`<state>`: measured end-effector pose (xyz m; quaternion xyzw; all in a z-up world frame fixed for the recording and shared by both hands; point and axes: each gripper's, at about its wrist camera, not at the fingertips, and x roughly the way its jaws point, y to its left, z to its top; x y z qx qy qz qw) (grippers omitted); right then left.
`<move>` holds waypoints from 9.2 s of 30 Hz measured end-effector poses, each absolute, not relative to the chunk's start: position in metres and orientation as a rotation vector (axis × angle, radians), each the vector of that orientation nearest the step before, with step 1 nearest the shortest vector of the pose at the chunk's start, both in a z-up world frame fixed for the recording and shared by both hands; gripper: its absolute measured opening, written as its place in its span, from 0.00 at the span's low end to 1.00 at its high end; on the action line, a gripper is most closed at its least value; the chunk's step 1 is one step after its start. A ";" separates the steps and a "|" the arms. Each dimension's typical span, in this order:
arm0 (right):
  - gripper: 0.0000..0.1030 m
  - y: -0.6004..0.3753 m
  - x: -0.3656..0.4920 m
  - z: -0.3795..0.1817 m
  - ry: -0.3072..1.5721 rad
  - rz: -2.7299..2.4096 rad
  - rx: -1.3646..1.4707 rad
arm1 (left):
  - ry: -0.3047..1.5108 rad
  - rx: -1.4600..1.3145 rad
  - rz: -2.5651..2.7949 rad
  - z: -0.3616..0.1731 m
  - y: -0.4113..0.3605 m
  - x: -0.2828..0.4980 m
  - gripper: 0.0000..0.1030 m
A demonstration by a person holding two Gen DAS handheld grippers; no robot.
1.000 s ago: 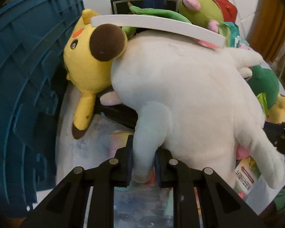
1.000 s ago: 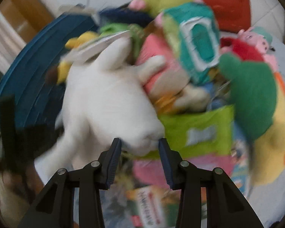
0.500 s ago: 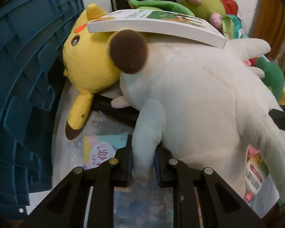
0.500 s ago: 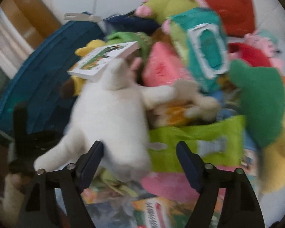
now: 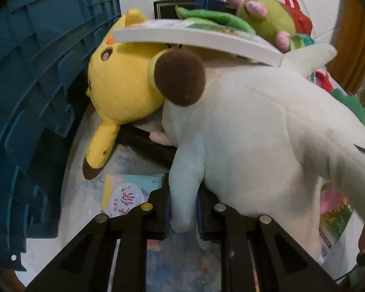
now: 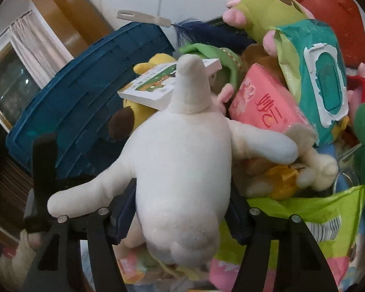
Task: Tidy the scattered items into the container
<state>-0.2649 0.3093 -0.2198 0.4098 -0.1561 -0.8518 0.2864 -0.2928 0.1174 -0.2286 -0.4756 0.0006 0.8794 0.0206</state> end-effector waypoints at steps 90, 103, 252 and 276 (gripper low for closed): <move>0.93 -0.086 -0.542 0.034 -0.074 -2.358 0.942 | -0.156 -1.511 2.994 0.002 -0.300 -0.474 0.59; 1.00 -0.068 -0.492 0.059 -0.098 -2.407 0.946 | -0.183 -1.464 2.999 0.024 -0.270 -0.417 0.59; 0.42 0.391 -0.491 -0.211 -0.355 -2.254 1.423 | 0.341 -1.438 2.754 -0.189 0.230 -0.545 0.55; 0.85 0.475 -0.526 -0.163 -0.711 -2.267 1.181 | 0.126 -1.225 2.789 -0.116 0.214 -0.539 0.82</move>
